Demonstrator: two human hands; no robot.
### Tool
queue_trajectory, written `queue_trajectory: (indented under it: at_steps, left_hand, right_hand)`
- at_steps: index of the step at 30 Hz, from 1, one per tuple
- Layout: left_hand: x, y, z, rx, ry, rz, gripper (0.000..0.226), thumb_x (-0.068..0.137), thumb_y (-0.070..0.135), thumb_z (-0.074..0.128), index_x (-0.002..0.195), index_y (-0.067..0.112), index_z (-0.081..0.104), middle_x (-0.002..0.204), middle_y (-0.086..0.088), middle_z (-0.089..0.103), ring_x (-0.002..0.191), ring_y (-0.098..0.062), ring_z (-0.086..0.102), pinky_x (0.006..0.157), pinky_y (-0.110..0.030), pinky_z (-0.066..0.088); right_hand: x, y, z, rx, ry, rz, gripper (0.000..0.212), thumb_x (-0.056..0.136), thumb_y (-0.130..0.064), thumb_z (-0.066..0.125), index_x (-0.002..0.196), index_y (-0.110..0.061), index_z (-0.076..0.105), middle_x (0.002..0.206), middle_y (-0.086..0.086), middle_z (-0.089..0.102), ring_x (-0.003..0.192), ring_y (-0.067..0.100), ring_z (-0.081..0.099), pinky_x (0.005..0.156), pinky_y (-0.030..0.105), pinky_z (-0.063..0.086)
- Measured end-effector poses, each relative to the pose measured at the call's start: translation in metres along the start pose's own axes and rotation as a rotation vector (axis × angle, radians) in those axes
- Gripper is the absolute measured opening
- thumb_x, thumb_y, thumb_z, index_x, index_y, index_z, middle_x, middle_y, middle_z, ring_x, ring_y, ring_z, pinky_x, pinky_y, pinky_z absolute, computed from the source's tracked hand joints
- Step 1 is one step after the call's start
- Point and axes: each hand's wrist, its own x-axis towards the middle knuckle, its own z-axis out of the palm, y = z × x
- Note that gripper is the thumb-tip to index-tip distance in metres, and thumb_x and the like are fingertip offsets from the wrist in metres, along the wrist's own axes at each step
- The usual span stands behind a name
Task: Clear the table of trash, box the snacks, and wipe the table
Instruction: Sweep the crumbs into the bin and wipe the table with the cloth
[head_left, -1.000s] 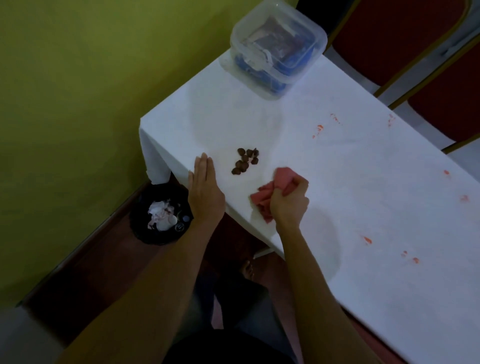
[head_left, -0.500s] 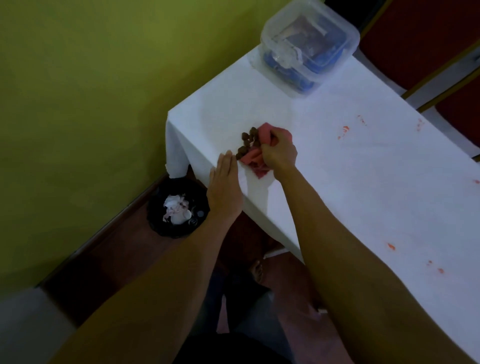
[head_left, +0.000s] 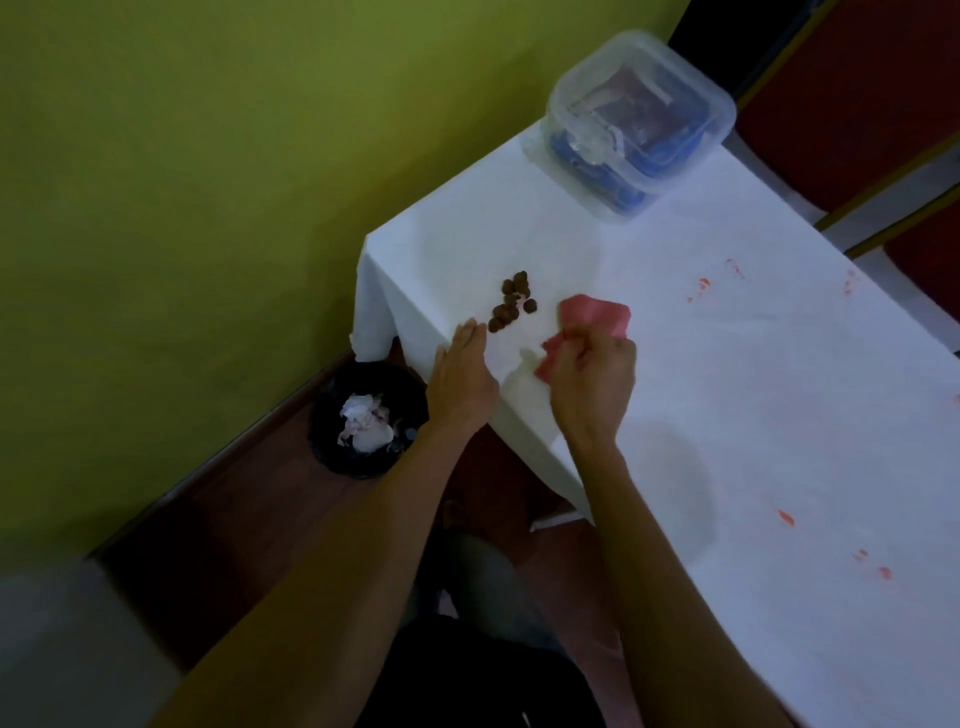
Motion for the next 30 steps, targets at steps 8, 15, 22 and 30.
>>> queue_trajectory:
  at_steps: [8,15,22,30]
  left_hand:
    - [-0.048,-0.05,-0.023,-0.483,0.252,-0.393,0.041,0.105,0.006,0.036,0.143,0.009,0.048,0.13,-0.014,0.06,0.106,-0.015,0.056,0.082,-0.016,0.04]
    - [-0.06,-0.135,-0.013,-0.515,0.186,-0.681,0.034,0.104,0.009,0.037,0.132,0.008,0.057,0.13,-0.011,0.059,0.113,-0.022,0.057,0.084,-0.02,0.036]
    - [-0.045,-0.238,0.044,-0.568,0.124,-0.866,0.04,0.1,0.01,0.042,0.137,0.001,0.052,0.14,-0.014,0.054,0.122,-0.031,0.054,0.09,-0.03,0.042]
    - [0.011,-0.372,0.162,-0.586,0.121,-0.902,0.043,0.1,0.009,0.042,0.142,0.002,0.043,0.129,-0.01,0.057,0.091,-0.015,0.058,0.057,-0.01,0.037]
  right_hand:
    - [-0.053,-0.024,0.068,0.282,-0.664,0.316,0.01,0.098,-0.024,0.058,0.102,-0.024,0.066,0.094,-0.002,0.072,0.08,0.014,0.073,0.073,0.038,0.064]
    - [-0.073,0.028,0.174,0.062,-0.891,0.379,0.017,0.079,-0.042,0.052,0.089,-0.036,0.065,0.097,0.0,0.071,0.09,0.023,0.07,0.08,0.049,0.061]
    - [-0.073,0.093,0.289,-0.123,-0.985,0.494,0.02,0.091,-0.033,0.057,0.088,-0.014,0.063,0.097,0.009,0.067,0.095,0.032,0.067,0.08,0.052,0.061]
    - [-0.089,0.195,0.436,-0.246,-0.85,0.732,0.074,0.102,-0.03,0.053,0.154,0.004,0.013,0.154,0.024,0.034,0.135,0.039,0.045,0.108,0.047,0.045]
